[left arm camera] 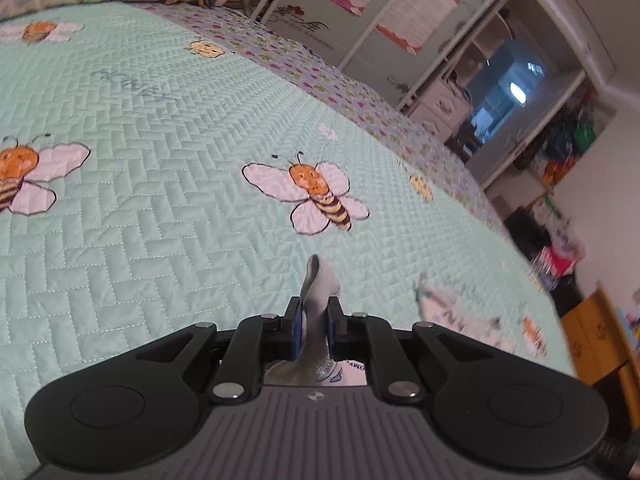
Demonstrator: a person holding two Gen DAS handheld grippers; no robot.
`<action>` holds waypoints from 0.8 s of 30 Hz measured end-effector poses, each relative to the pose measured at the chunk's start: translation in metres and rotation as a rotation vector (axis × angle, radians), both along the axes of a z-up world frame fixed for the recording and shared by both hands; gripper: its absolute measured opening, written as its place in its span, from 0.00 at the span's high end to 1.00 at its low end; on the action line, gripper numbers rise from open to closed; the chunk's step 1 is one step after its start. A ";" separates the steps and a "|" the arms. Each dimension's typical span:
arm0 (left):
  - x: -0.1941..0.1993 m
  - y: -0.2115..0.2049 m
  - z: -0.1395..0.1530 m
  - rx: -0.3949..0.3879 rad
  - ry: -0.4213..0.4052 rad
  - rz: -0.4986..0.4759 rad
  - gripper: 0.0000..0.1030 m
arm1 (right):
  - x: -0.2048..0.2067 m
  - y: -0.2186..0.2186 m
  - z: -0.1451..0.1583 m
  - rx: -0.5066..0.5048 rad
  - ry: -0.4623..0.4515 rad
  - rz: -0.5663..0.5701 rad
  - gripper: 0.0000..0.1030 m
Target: Fold clothes
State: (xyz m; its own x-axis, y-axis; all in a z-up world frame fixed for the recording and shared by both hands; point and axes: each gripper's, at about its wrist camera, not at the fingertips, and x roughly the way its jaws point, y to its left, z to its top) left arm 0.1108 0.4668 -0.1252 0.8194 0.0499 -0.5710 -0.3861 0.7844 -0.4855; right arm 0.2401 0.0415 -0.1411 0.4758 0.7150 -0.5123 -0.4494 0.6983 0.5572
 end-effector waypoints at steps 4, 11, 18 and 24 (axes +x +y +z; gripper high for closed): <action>0.003 -0.007 -0.004 0.062 0.054 -0.035 0.90 | 0.014 0.010 -0.025 -0.057 0.112 -0.021 0.84; 0.010 -0.021 -0.005 0.179 0.154 -0.080 0.90 | 0.001 0.023 0.007 -0.108 -0.004 -0.054 0.74; 0.013 -0.026 -0.005 0.227 0.224 -0.097 0.90 | 0.008 0.039 0.008 -0.211 0.029 -0.051 0.64; 0.014 -0.027 -0.006 0.243 0.254 -0.094 0.90 | 0.006 0.061 0.020 -0.252 -0.056 -0.020 0.64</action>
